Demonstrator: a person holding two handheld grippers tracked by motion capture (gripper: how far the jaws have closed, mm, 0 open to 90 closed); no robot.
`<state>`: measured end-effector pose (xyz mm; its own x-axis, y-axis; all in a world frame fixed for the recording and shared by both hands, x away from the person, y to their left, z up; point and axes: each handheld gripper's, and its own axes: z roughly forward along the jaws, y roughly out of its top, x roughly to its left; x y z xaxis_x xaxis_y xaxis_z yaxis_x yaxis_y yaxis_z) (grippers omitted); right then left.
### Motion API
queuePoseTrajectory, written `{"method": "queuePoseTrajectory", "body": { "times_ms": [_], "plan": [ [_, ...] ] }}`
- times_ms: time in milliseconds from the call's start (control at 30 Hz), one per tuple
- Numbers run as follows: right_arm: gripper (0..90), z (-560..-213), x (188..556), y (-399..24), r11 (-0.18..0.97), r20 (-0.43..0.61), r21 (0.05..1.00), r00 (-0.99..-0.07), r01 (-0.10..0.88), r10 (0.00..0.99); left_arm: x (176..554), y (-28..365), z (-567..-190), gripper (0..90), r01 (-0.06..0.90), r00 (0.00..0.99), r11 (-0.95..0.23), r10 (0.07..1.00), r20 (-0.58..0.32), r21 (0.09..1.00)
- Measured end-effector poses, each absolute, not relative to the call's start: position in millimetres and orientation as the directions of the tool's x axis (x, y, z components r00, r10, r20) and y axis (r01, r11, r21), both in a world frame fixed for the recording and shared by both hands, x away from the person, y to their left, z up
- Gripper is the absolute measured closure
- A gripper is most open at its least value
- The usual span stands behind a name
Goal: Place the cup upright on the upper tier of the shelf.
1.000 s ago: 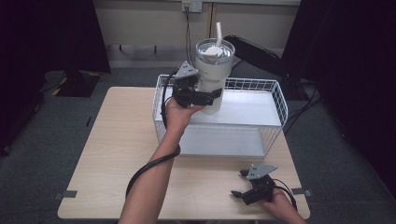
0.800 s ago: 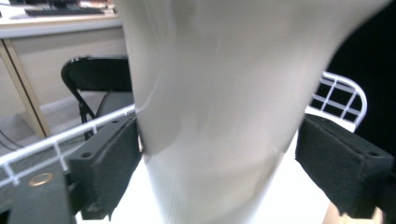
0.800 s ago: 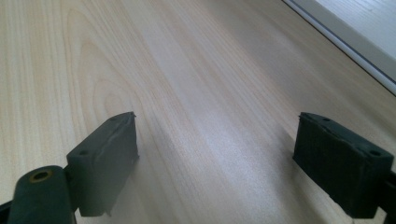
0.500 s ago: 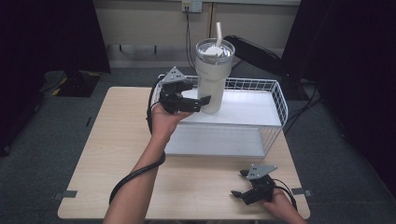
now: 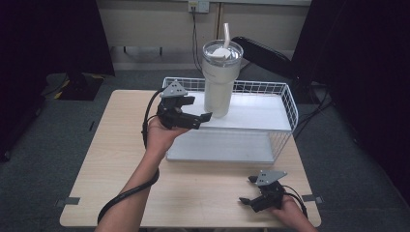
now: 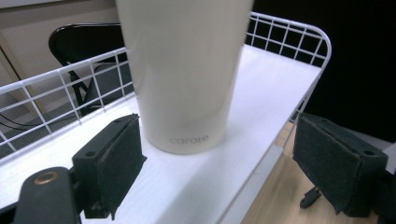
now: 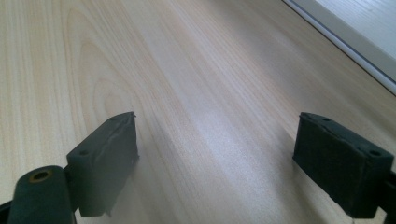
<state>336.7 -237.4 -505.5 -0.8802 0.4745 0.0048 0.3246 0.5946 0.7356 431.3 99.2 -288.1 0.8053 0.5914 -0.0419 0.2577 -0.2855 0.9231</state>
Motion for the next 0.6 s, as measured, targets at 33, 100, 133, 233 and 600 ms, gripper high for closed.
{"method": "queuePoseTrajectory", "body": {
  "times_ms": [33, 100, 133, 233, 600],
  "plan": [
    [13.1, -505.5, 336.7, -237.4, 0.595, 0.005, 0.736, -0.880, 0.324, 0.474, 429.6, 99.5, -288.5, 15.4, 0.255, 0.812, -0.292, 0.583, -0.040, 0.922],
    [13.1, -505.5, 336.6, -237.4, 0.594, 0.005, 0.736, -0.880, 0.325, 0.475, 427.6, 99.8, -289.2, 15.4, 0.254, 0.816, -0.296, 0.577, -0.039, 0.921],
    [13.1, -505.5, 336.7, -237.4, 0.594, 0.005, 0.736, -0.880, 0.324, 0.474, 423.7, 100.3, -291.0, 15.3, 0.258, 0.821, -0.301, 0.569, -0.044, 0.918],
    [13.1, -505.5, 336.7, -237.4, 0.594, 0.005, 0.736, -0.880, 0.324, 0.474, 419.1, 100.6, -293.4, 15.3, 0.255, 0.828, -0.313, 0.559, -0.039, 0.915],
    [13.1, -505.5, 336.5, -237.4, 0.594, 0.007, 0.735, -0.880, 0.327, 0.475, 399.0, 104.4, -312.9, 15.4, 0.253, 0.852, -0.370, 0.523, -0.024, 0.894]
  ]
}}
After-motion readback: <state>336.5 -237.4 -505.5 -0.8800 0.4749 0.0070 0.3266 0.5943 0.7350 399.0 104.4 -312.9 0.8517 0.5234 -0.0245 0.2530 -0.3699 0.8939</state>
